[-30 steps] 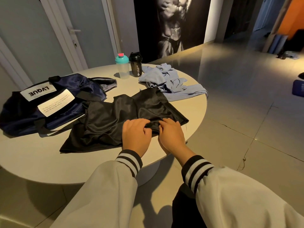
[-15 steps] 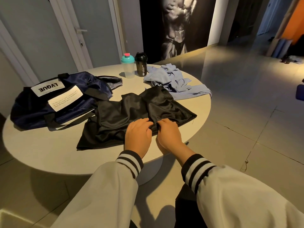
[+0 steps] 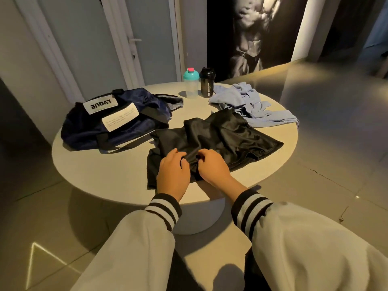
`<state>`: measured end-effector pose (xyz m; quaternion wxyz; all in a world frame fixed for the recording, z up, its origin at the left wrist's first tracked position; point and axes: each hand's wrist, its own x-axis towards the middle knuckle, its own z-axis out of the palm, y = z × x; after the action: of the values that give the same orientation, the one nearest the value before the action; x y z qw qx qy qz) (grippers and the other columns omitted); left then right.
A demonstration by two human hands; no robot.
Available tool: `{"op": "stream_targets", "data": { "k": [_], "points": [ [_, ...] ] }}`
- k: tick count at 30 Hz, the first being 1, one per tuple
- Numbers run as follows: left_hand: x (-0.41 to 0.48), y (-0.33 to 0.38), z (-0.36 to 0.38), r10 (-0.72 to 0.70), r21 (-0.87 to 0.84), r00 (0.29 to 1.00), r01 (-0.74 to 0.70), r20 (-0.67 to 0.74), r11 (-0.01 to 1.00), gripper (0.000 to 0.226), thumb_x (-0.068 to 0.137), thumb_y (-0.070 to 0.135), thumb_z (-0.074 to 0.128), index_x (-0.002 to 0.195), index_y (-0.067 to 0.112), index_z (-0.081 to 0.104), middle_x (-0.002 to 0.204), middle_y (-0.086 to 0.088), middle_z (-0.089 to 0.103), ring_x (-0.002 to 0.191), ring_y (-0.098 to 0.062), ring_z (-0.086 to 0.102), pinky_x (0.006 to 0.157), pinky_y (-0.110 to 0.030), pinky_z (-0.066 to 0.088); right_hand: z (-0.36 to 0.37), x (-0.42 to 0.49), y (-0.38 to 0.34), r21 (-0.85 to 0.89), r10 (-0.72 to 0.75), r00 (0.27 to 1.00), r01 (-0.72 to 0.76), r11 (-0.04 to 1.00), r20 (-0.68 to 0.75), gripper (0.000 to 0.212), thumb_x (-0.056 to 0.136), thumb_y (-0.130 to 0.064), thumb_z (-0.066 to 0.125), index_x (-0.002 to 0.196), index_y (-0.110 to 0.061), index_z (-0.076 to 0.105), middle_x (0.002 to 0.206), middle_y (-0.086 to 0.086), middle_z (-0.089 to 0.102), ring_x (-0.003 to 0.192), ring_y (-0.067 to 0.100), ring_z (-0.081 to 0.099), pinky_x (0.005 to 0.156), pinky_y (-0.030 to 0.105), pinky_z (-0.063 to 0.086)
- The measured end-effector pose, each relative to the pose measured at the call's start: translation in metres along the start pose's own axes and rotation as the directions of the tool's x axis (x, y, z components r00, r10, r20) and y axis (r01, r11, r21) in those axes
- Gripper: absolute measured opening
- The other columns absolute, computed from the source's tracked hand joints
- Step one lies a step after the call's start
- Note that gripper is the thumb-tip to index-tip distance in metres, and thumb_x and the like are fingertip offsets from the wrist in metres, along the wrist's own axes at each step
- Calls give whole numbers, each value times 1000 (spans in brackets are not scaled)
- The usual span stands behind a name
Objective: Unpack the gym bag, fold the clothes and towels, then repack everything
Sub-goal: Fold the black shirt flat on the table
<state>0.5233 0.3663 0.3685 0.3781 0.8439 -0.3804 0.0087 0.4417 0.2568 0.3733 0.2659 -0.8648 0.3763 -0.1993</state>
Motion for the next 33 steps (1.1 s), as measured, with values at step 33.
{"op": "stream_targets", "data": {
  "k": [33],
  "points": [
    [84, -64, -27, -250, 182, 964, 230, 91, 956, 68, 97, 38, 53, 157, 19, 28, 160, -5, 34, 141, -31, 30, 118, -45, 27, 53, 5, -41, -213, -215, 975, 198, 957, -59, 60, 96, -60, 43, 146, -25, 46, 138, -1, 52, 132, 21, 42, 108, 41, 36]
  ]
}}
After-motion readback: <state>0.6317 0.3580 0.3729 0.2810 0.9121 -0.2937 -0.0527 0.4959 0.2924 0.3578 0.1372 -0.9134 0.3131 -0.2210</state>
